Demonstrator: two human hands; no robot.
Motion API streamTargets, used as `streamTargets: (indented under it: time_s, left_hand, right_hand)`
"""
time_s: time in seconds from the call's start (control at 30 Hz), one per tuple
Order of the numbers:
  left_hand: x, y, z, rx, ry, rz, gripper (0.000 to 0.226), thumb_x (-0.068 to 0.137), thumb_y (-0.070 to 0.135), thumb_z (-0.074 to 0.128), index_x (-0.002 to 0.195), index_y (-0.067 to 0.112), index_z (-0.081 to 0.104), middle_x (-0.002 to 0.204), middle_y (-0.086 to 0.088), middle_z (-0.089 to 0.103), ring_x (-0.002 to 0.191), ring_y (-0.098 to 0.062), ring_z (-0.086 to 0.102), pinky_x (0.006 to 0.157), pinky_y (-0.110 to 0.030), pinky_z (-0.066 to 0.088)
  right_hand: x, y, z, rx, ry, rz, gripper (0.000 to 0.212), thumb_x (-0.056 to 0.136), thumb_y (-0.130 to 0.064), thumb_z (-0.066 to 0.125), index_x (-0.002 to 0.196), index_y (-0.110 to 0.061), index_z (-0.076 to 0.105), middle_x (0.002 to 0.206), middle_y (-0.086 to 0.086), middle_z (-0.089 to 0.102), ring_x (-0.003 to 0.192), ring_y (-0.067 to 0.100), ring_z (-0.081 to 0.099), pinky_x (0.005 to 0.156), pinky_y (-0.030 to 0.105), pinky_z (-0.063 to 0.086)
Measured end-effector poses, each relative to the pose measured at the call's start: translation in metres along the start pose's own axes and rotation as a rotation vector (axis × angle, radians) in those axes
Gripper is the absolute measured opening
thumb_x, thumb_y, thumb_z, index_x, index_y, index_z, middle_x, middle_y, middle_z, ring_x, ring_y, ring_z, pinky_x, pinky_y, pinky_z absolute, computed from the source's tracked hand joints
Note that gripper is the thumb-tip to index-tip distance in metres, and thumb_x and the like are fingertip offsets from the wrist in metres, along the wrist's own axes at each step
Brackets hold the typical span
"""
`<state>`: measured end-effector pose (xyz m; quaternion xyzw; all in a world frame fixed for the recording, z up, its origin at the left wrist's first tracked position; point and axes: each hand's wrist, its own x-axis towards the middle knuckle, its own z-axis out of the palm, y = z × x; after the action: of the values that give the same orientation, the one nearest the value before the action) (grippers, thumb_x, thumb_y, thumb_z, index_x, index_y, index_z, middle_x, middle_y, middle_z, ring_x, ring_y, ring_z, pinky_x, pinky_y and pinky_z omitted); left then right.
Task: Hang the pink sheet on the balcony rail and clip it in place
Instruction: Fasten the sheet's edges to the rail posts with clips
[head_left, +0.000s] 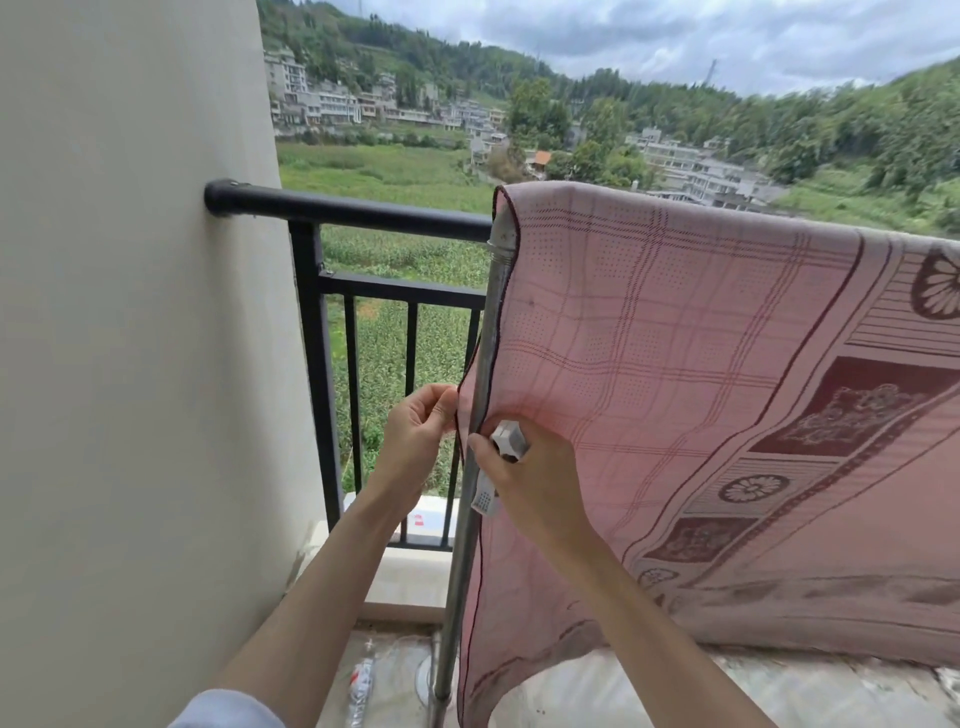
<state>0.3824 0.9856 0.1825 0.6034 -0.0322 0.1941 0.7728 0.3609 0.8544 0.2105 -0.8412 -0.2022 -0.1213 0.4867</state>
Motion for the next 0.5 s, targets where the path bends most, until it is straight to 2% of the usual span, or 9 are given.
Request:
streamTargets:
  time_s: [0.07, 0.13, 0.2, 0.37, 0.5]
  left_hand:
    - [-0.003, -0.003, -0.004, -0.004, 0.012, 0.015, 0.021, 0.094, 0.010, 0.046, 0.081, 0.010, 0.061, 0.068, 0.007, 0.065, 0.071, -0.010, 0.060, 0.074, -0.022, 0.050]
    - [-0.009, -0.009, -0.009, -0.023, 0.029, -0.002, 0.019, 0.093, 0.013, 0.047, 0.081, 0.009, 0.061, 0.068, 0.006, 0.065, 0.070, -0.008, 0.060, 0.073, -0.022, 0.049]
    - [-0.014, -0.012, -0.012, -0.029, 0.041, -0.018, 0.018, 0.091, 0.016, 0.048, 0.082, 0.007, 0.061, 0.070, 0.003, 0.066, 0.072, -0.010, 0.061, 0.074, -0.024, 0.050]
    - [-0.022, -0.007, -0.010, -0.058, -0.012, -0.086, 0.022, 0.081, 0.025, 0.055, 0.089, 0.006, 0.062, 0.090, -0.010, 0.065, 0.093, -0.025, 0.060, 0.093, -0.040, 0.047]
    - [-0.028, -0.002, -0.010, -0.031, -0.044, -0.085, 0.021, 0.078, 0.024, 0.059, 0.088, 0.006, 0.063, 0.085, -0.004, 0.068, 0.087, -0.018, 0.063, 0.091, -0.037, 0.050]
  right_hand:
    - [-0.003, -0.001, 0.003, -0.034, 0.003, -0.042, 0.011, 0.084, -0.024, 0.067, 0.079, -0.014, 0.066, 0.060, -0.012, 0.056, 0.054, 0.001, 0.051, 0.050, 0.013, 0.036]
    - [-0.010, 0.002, 0.009, -0.054, -0.016, -0.056, 0.011, 0.083, -0.026, 0.068, 0.083, -0.015, 0.067, 0.071, -0.009, 0.063, 0.057, 0.000, 0.052, 0.055, 0.012, 0.038]
    - [-0.014, 0.006, 0.014, -0.066, -0.017, -0.057, 0.013, 0.083, -0.028, 0.067, 0.087, -0.016, 0.068, 0.080, -0.006, 0.068, 0.063, 0.003, 0.055, 0.062, 0.016, 0.043]
    - [-0.010, 0.006, 0.022, -0.015, 0.058, -0.039, 0.013, 0.083, -0.025, 0.069, 0.083, -0.012, 0.068, 0.072, 0.000, 0.067, 0.059, 0.012, 0.058, 0.054, 0.018, 0.041]
    - [-0.012, 0.010, 0.026, -0.015, 0.120, -0.025, 0.009, 0.082, -0.023, 0.069, 0.084, -0.015, 0.069, 0.073, 0.000, 0.069, 0.063, 0.016, 0.062, 0.059, 0.027, 0.047]
